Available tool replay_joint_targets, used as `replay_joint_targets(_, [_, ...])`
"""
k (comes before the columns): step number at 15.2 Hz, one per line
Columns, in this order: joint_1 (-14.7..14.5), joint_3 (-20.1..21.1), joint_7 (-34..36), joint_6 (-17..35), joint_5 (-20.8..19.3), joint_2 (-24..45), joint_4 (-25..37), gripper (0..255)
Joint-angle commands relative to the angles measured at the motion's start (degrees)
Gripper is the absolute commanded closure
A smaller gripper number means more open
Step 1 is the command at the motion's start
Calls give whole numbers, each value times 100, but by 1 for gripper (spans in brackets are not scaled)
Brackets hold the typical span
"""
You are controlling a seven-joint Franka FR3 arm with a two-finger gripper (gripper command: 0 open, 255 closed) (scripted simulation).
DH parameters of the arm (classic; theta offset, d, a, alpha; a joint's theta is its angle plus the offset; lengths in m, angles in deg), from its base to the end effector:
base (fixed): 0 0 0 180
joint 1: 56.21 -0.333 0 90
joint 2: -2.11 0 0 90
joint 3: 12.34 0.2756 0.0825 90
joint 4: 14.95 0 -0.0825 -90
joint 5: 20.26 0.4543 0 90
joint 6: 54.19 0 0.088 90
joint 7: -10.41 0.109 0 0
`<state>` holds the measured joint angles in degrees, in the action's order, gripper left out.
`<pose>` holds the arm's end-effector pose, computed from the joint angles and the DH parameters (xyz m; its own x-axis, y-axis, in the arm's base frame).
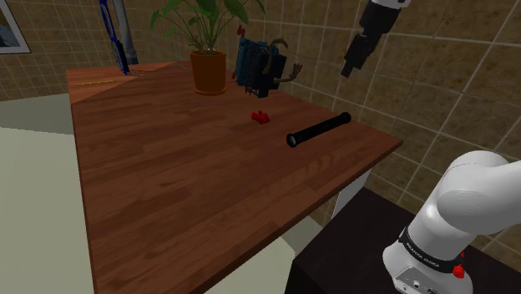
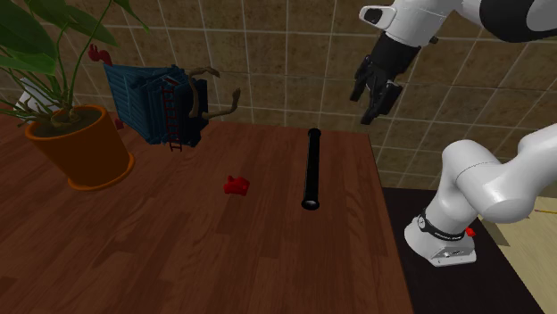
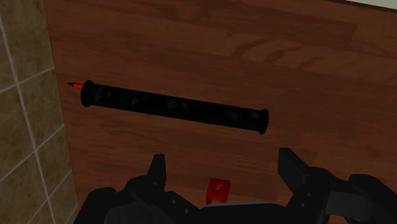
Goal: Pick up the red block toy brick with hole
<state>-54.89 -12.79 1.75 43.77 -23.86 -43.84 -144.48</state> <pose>0.4134 -0.0195 0.6331 0.9628 0.1302 0.2367 0.1108 -0.9894 0.0935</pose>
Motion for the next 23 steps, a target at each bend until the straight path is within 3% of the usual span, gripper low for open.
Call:
replay_joint_targets(1, [0, 0, 0, 0, 0, 0, 0, 0])
replay_joint_targets(12, [-3, 165, 445, 1989, 105, 1740, -110, 0])
replay_joint_targets(23, [11, 311, 878, 3451, 59, 3952, 784, 0])
